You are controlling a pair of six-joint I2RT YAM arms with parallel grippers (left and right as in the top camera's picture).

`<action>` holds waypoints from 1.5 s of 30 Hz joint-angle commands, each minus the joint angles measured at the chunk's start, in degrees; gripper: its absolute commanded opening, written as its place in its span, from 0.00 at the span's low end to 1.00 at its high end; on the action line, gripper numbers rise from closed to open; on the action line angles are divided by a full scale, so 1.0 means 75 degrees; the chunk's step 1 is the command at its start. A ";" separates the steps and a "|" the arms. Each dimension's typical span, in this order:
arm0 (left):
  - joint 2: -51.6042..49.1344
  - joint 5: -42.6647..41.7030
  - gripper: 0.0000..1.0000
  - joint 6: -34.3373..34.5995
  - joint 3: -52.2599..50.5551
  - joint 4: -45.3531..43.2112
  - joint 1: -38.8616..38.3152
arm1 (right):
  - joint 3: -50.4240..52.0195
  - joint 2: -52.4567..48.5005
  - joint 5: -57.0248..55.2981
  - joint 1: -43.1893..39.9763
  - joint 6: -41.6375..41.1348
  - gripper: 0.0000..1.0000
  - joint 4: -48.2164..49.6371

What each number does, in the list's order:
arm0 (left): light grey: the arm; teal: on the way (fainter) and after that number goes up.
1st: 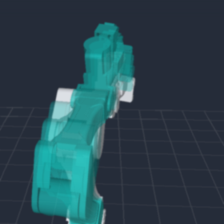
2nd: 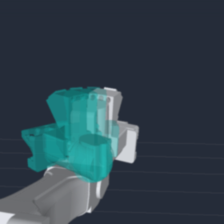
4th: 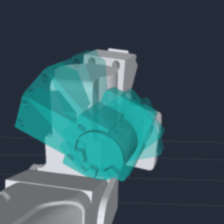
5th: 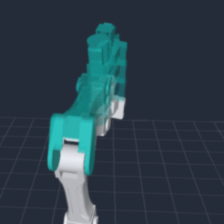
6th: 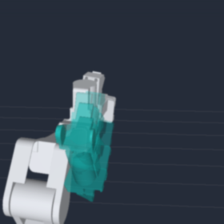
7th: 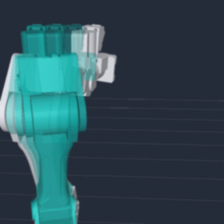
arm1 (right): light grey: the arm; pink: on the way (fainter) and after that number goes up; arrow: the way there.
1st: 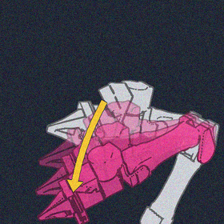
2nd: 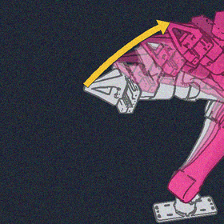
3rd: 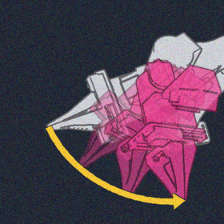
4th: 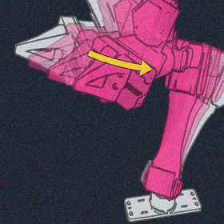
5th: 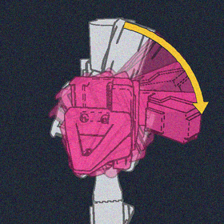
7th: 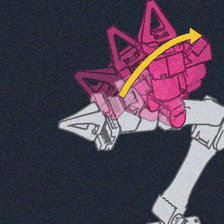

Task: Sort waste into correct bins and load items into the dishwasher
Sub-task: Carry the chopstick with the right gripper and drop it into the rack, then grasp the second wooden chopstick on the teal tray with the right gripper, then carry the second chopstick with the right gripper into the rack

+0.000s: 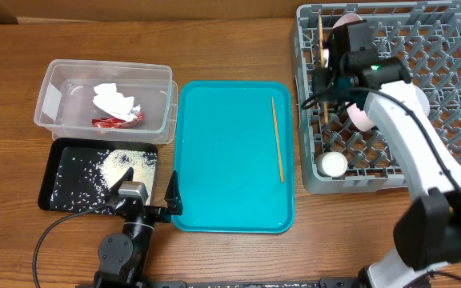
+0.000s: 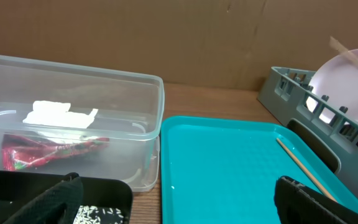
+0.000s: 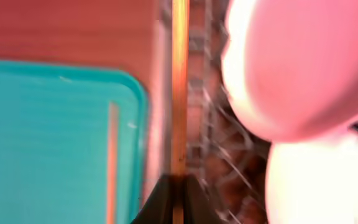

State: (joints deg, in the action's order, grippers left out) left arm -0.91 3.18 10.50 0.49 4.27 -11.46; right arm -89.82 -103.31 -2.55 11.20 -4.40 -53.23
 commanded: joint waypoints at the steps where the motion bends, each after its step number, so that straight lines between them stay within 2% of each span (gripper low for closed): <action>1: 0.0070 -0.0029 1.00 0.0029 -0.0029 -0.0017 0.0026 | 0.0219 -0.0452 0.0140 0.0134 0.0294 0.04 -0.0128; 4: 0.0070 -0.0029 1.00 0.0029 -0.0029 -0.0017 0.0026 | 0.0216 -0.0516 -0.0283 0.0233 0.0446 0.04 -0.0079; 5: 0.0070 -0.0029 1.00 0.0029 -0.0029 -0.0017 0.0026 | 0.0175 -0.0490 -0.0466 0.0280 0.0443 0.15 -0.0067; 6: 0.0070 -0.0029 1.00 0.0029 -0.0029 -0.0017 0.0026 | 0.0105 -0.0484 -0.0583 0.0321 0.0440 0.33 -0.0122; 7: 0.0070 -0.0029 1.00 0.0029 -0.0029 -0.0017 0.0026 | 0.0003 -0.0455 -0.0600 0.0367 0.0399 0.36 -0.0224; 13: 0.0070 -0.0029 1.00 0.0029 -0.0029 -0.0017 0.0026 | -0.0446 -0.0189 0.0154 0.1236 0.0149 0.40 -0.0749; 18: 0.0070 -0.0029 1.00 0.0029 -0.0029 -0.0017 0.0026 | -0.0175 -0.0300 0.0023 0.2346 -0.0309 0.40 -0.0600; 23: 0.0070 -0.0029 1.00 0.0026 -0.0029 -0.0017 0.0026 | 0.0557 -0.0592 -0.1588 0.2946 -0.1285 0.41 0.0289; 27: 0.0070 -0.0029 1.00 0.0029 -0.0029 -0.0017 0.0026 | 0.1204 -0.0962 -0.2250 0.2926 -0.1448 0.47 0.1224; 32: 0.0070 -0.0029 1.00 0.0029 -0.0029 -0.0017 0.0026 | 0.1431 -0.1603 -0.2186 0.2745 -0.1411 0.46 0.1664; 36: 0.0070 -0.0029 1.00 0.0029 -0.0029 -0.0017 0.0026 | 0.1434 -0.1996 -0.1684 0.2739 -0.1390 0.40 0.1559; 38: 0.0070 -0.0029 1.00 0.0029 -0.0029 -0.0017 0.0026 | 0.1434 -0.2136 -0.1367 0.2757 -0.1393 0.31 0.1399; 39: 0.0070 -0.0029 1.00 0.0029 -0.0029 -0.0017 0.0026 | 0.1431 -0.2148 -0.1131 0.2757 -0.1393 0.17 0.1268; 40: 0.0070 -0.0029 1.00 0.0029 -0.0029 -0.0017 0.0026 | 0.1431 -0.2148 -0.0918 0.2757 -0.1393 0.08 0.1131; 41: 0.0070 -0.0029 1.00 0.0026 -0.0029 -0.0017 0.0026 | 0.1411 -0.2124 -0.0772 0.2757 -0.1390 0.04 0.0985; 45: 0.0070 -0.0029 1.00 0.0029 -0.0029 -0.0017 0.0026 | 0.1236 -0.1842 -0.0557 0.2754 -0.1390 0.04 0.0565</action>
State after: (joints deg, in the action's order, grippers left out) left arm -0.91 3.18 10.50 0.49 4.27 -11.46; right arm -80.36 -117.62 -11.42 31.62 -14.76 -47.42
